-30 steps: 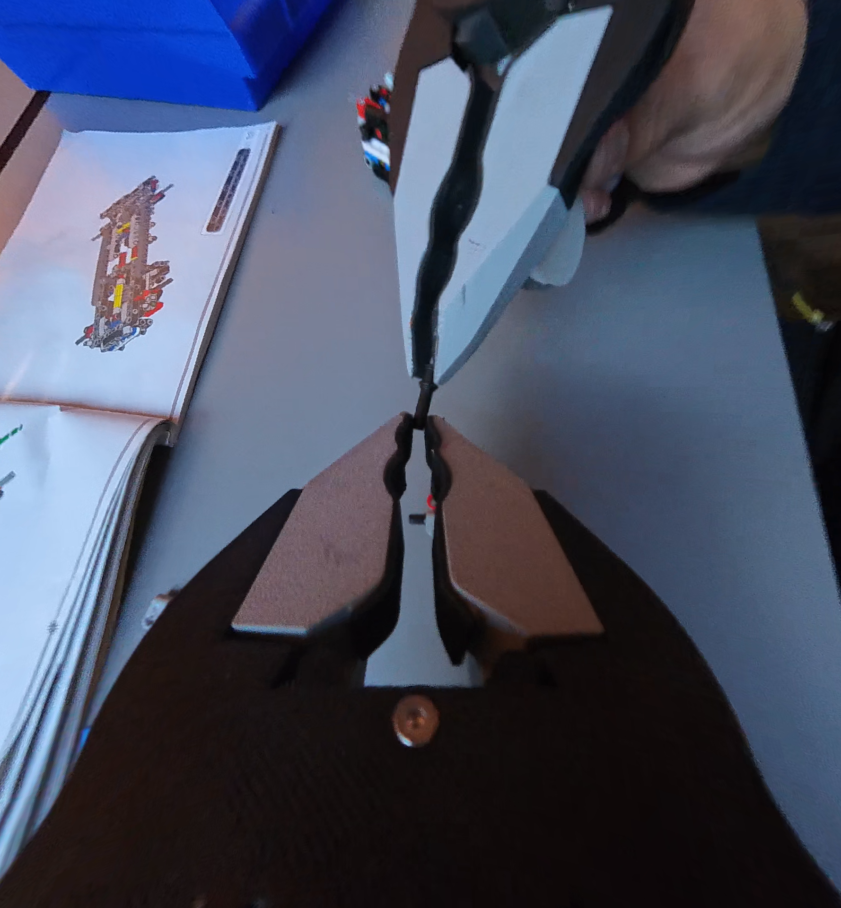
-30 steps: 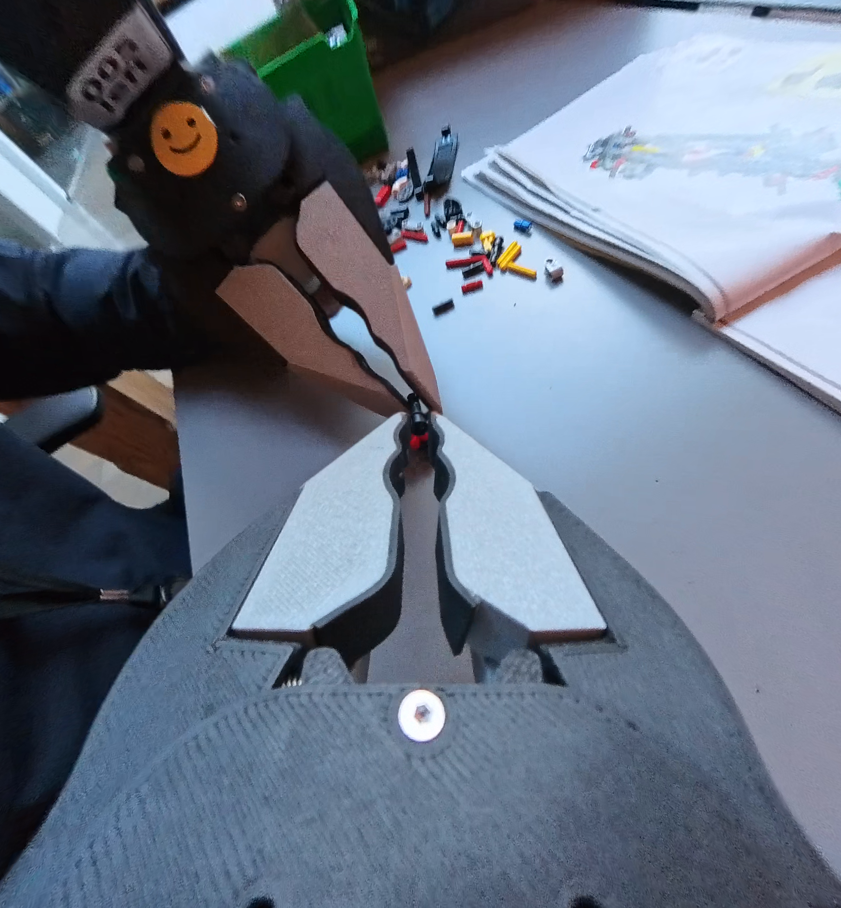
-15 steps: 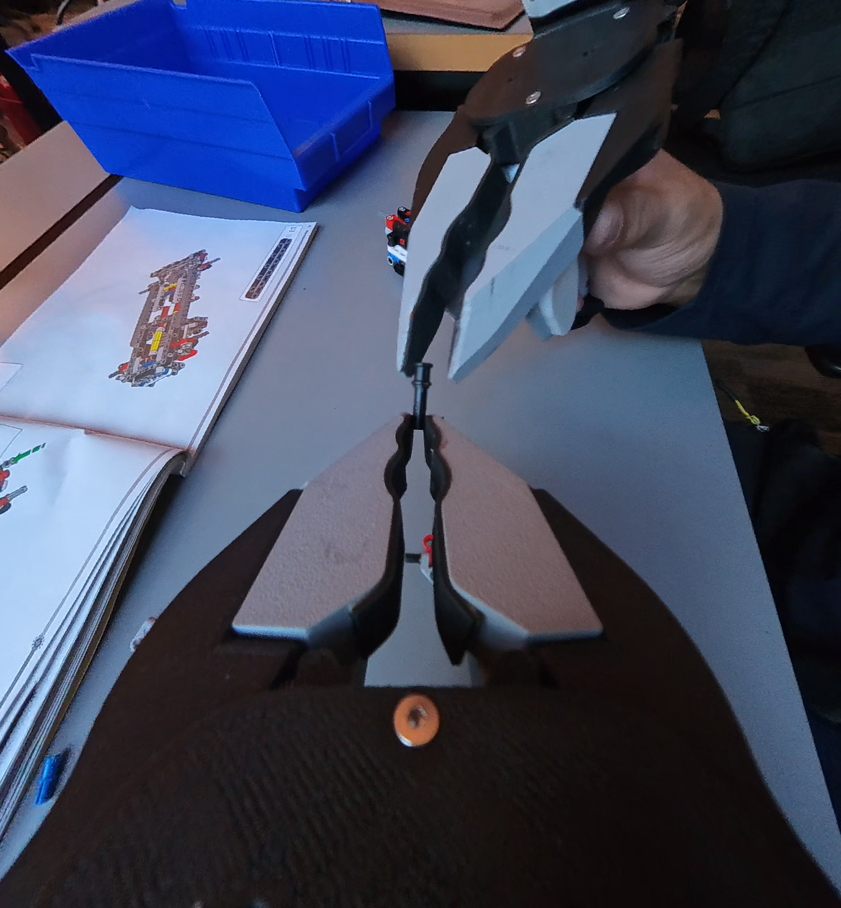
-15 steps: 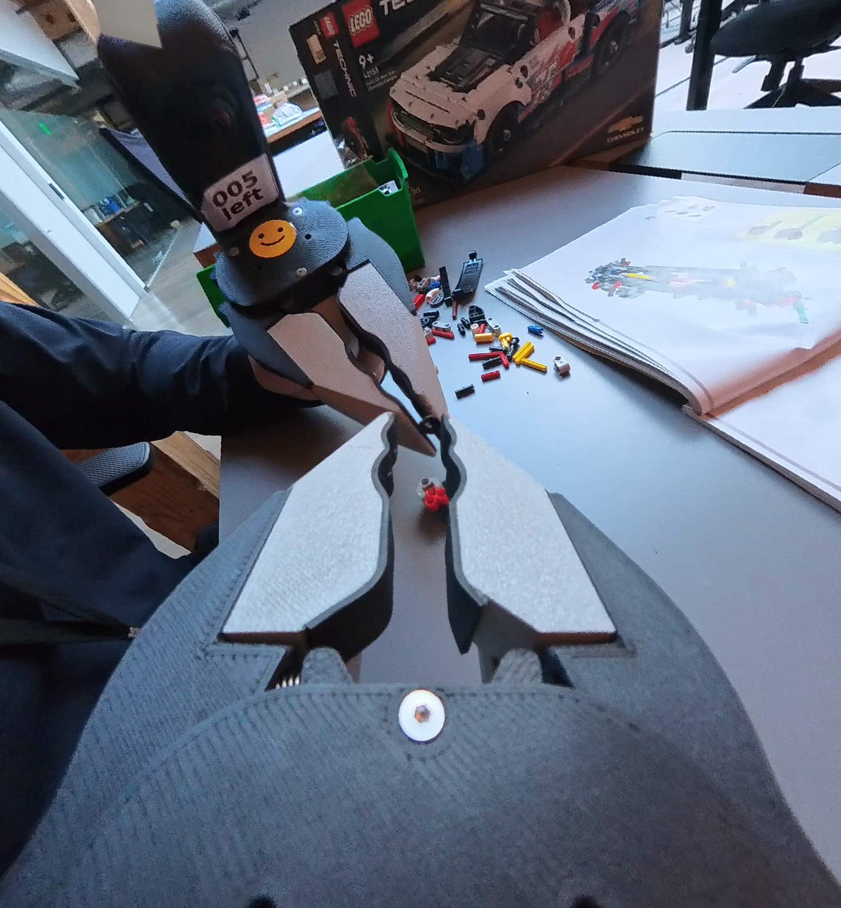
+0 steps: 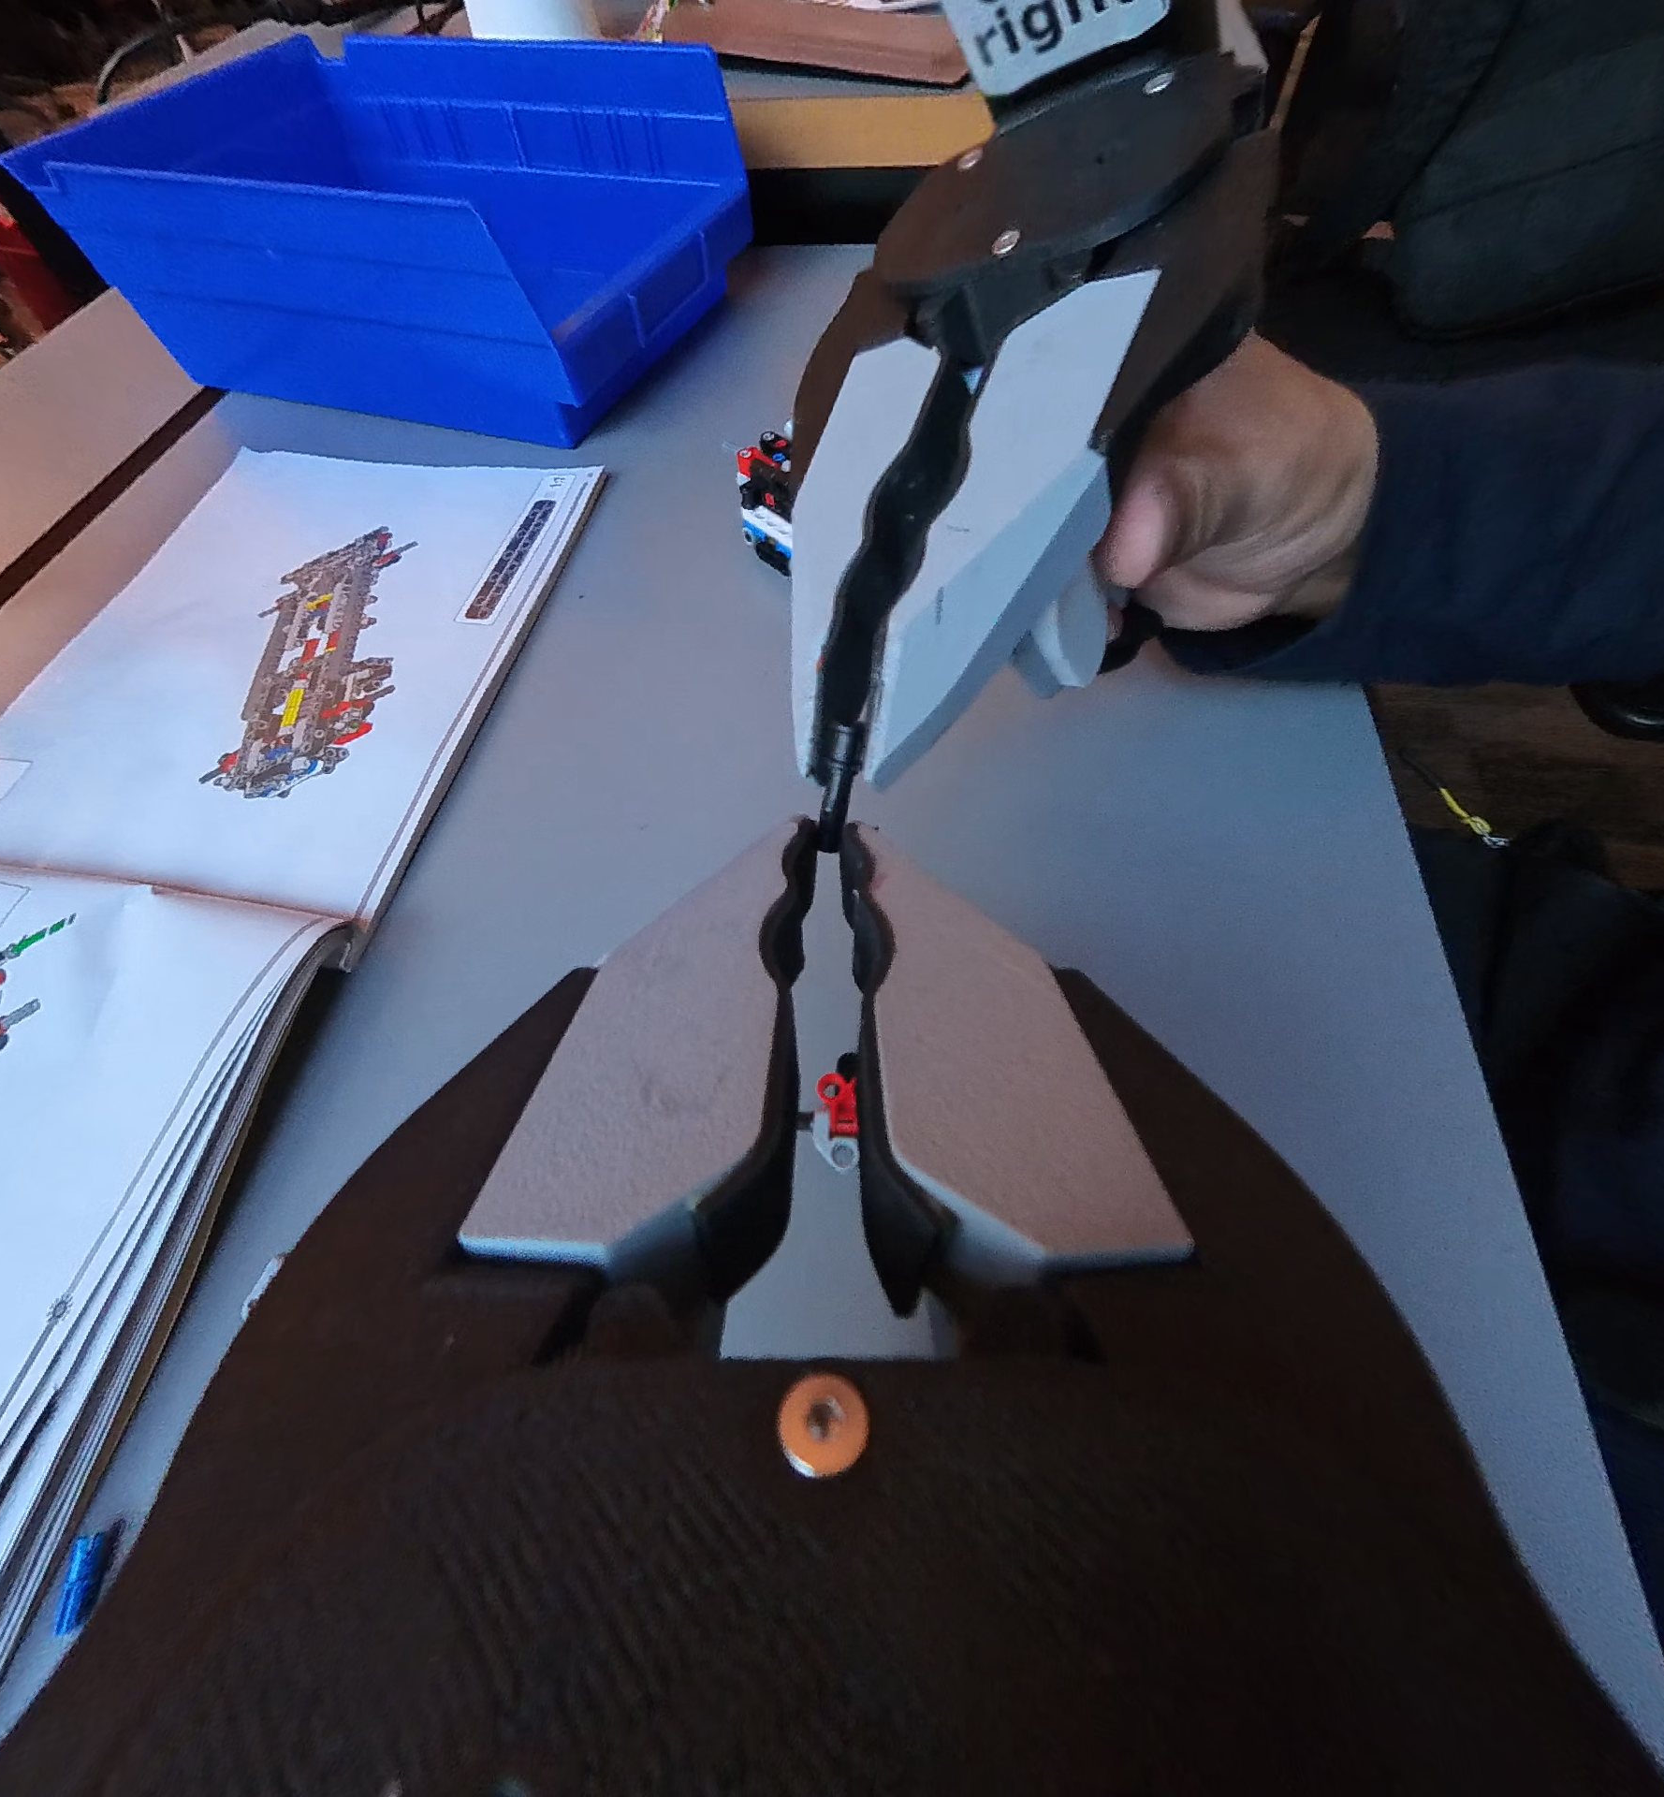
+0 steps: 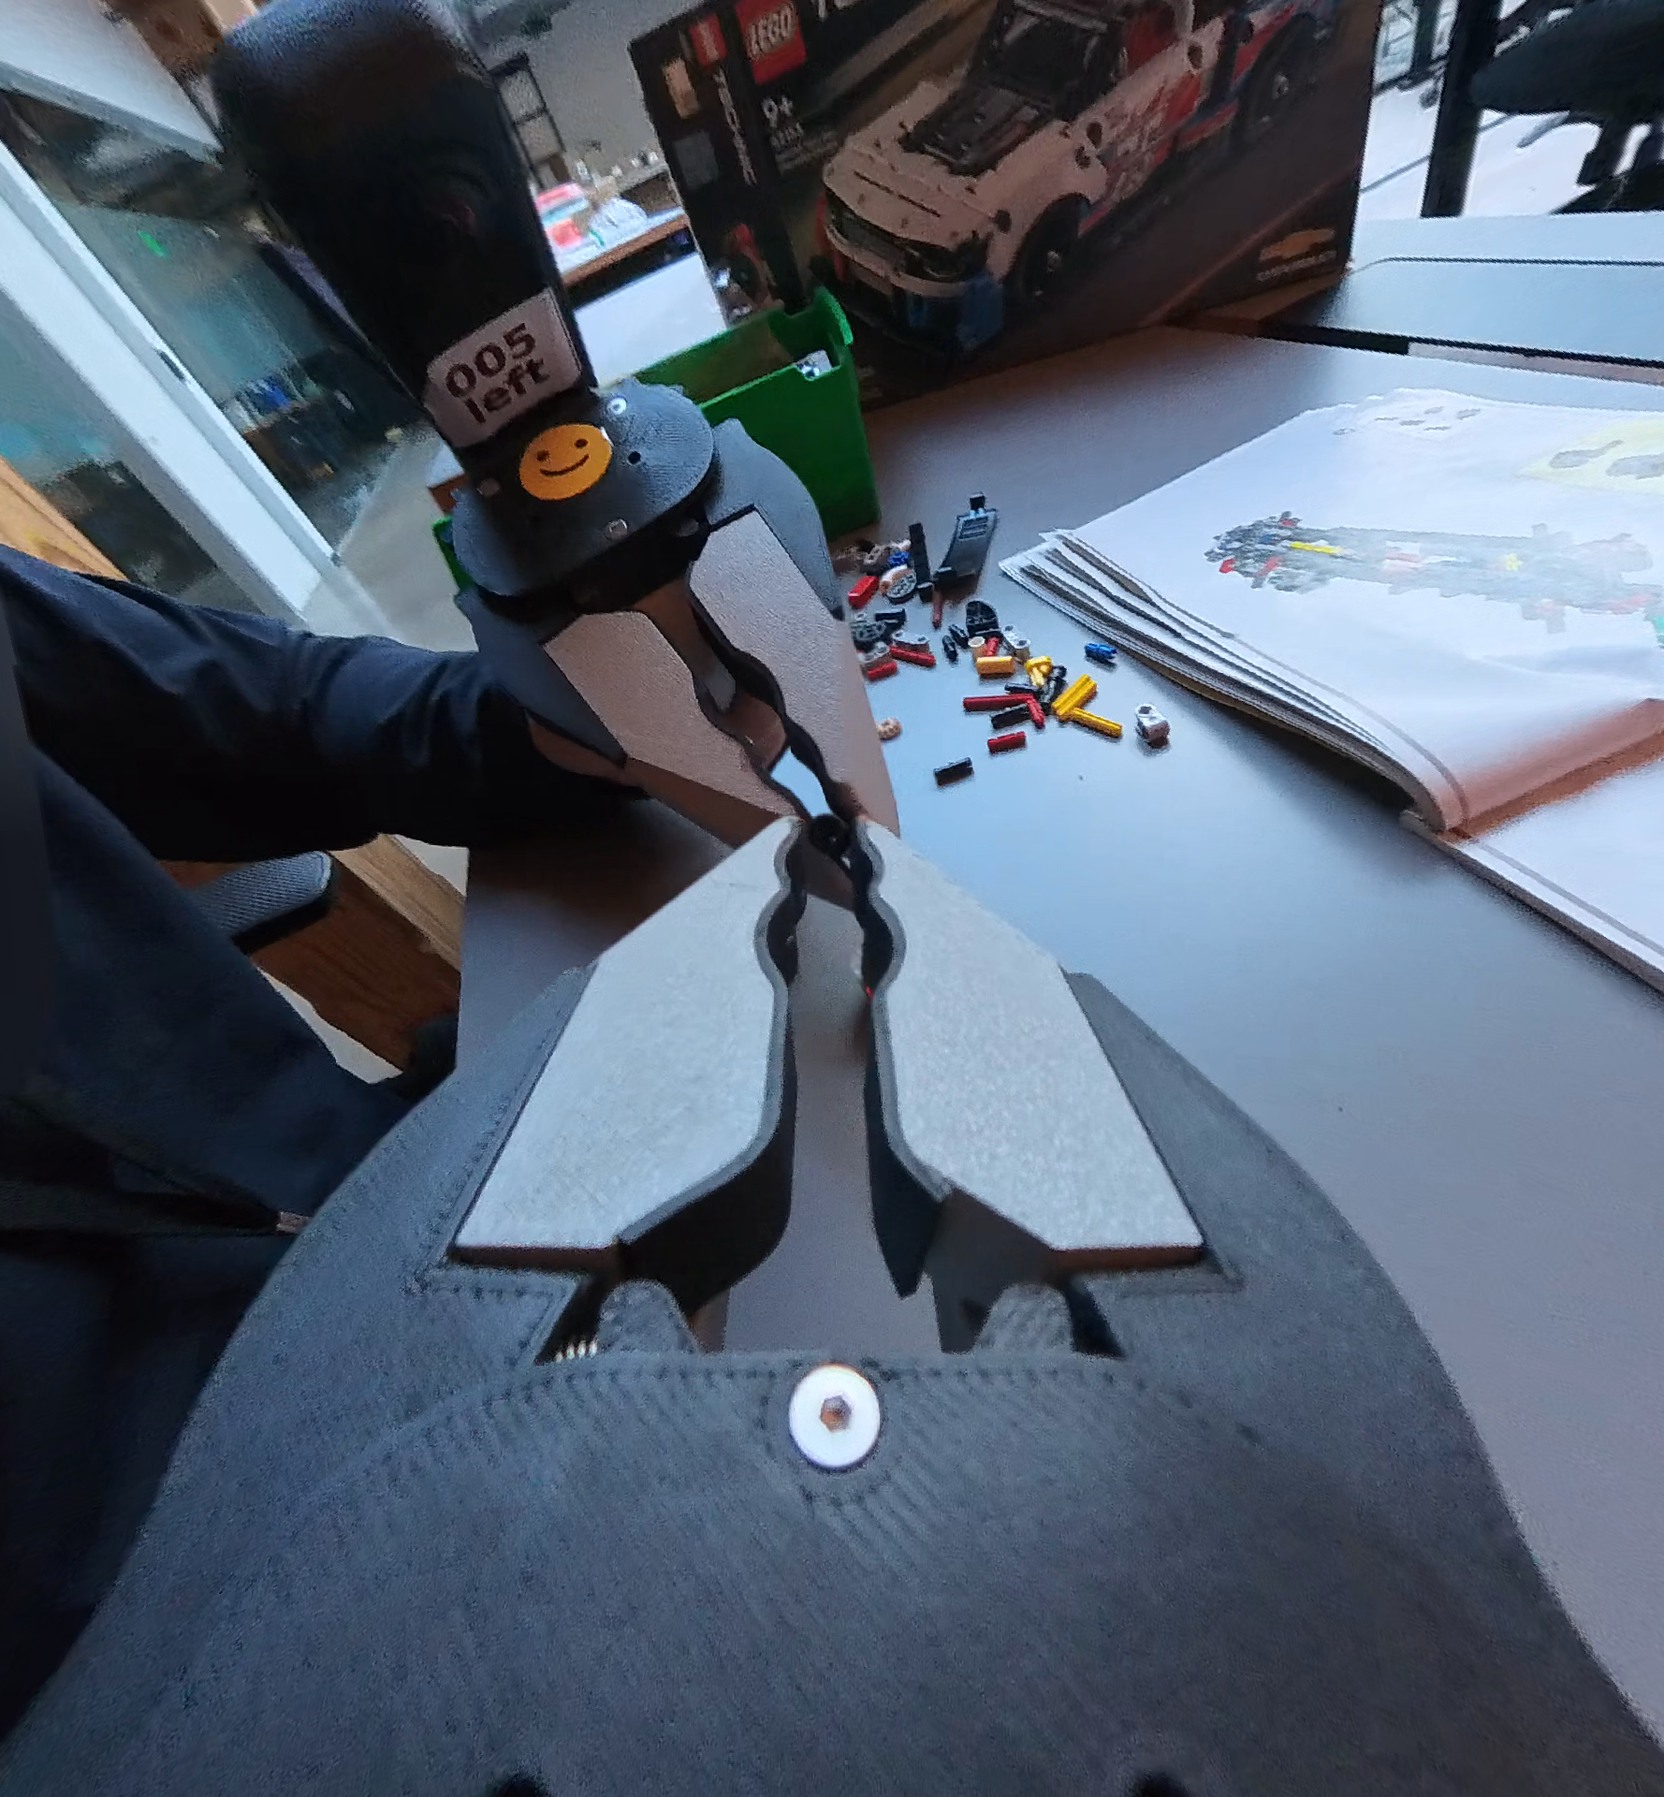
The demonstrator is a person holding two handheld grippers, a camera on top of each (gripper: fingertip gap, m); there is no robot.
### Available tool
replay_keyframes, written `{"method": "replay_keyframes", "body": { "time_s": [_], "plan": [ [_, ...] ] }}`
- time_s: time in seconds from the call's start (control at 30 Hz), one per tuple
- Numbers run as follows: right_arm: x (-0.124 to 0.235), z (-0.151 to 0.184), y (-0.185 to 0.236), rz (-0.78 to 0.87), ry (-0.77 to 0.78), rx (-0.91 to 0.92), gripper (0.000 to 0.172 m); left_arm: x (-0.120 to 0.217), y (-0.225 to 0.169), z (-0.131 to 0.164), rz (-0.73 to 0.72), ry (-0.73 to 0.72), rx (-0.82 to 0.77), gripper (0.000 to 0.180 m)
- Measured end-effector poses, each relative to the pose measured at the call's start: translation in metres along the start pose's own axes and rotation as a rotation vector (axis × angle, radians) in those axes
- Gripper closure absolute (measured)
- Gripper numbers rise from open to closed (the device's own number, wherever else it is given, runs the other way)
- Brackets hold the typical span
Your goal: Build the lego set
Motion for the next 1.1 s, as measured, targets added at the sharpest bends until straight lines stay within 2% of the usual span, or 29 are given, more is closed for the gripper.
{"method": "replay_keyframes", "body": {
  "time_s": [0.2,0.33,0.47,0.77,0.9,0.97,1.1],
  "plan": [
    [-0.002,0.000,0.002,0.012,-0.001,0.074,0.167,-0.001,-0.001,0.001,-0.015,0.006,-0.021,0.179],
    [-0.003,-0.003,0.009,0.008,-0.080,0.165,0.167,0.001,-0.005,-0.003,0.031,-0.027,-0.016,0.178],
    [0.000,-0.001,0.006,-0.028,-0.121,0.120,0.167,0.001,-0.005,-0.003,0.009,-0.030,-0.028,0.178],
    [0.002,0.005,0.003,0.015,-0.022,0.185,0.168,-0.004,-0.002,0.003,0.006,0.015,-0.026,0.178],
    [0.001,0.009,0.000,0.072,0.056,0.220,0.169,-0.007,0.004,0.008,-0.013,0.084,-0.016,0.178],
    [0.003,0.009,-0.002,0.083,0.068,0.208,0.169,-0.004,0.013,0.012,-0.069,0.141,-0.043,0.167],
    [0.005,0.015,-0.003,0.050,0.155,0.184,0.169,0.000,0.018,0.025,0.035,0.281,0.002,0.139]
  ]
}}
Point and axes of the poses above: each gripper's, where its closed fingertips meet, x back along the fingers, z out of its underside, y = z × x across the jaws, the point moved 7 cm from there along x, back along the fingers, and after that the axes turned 13 degrees about x, right-handed, at the moved point
